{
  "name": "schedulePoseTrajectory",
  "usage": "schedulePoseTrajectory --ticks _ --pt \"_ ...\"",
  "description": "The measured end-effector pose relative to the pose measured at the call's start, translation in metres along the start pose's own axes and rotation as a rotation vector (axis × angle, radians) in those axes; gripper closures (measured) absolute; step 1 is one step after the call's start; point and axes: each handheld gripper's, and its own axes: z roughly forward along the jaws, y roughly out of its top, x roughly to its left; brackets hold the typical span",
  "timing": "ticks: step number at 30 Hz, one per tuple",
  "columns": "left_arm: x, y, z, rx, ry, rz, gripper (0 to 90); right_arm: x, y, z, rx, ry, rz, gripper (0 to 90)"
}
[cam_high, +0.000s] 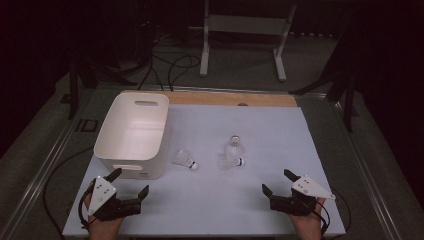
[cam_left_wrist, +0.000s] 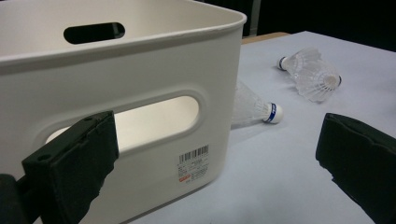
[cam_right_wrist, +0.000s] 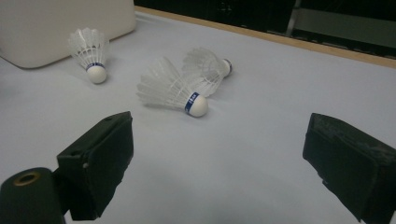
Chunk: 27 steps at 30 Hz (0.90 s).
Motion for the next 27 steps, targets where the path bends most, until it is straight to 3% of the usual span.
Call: schedulePoseTrajectory --ticks 4,11,27 --pt "0.0005 -0.0019 -0.001 -0.003 -0.006 -0.018 0.0 -0.0003 0.0024 -0.0004 0.002 -0.011 0.011 8.6" --pt "-0.003 -0.0033 0.0005 0.014 -0.006 0.003 0.0 0.0018 0.0061 -0.0017 0.012 -0.025 0.005 7.9" --pt "-0.0021 -0.0048 0.002 0.027 0.007 -0.003 0.1 0.0023 0.0046 0.0025 0.025 -0.024 -0.001 7.9"
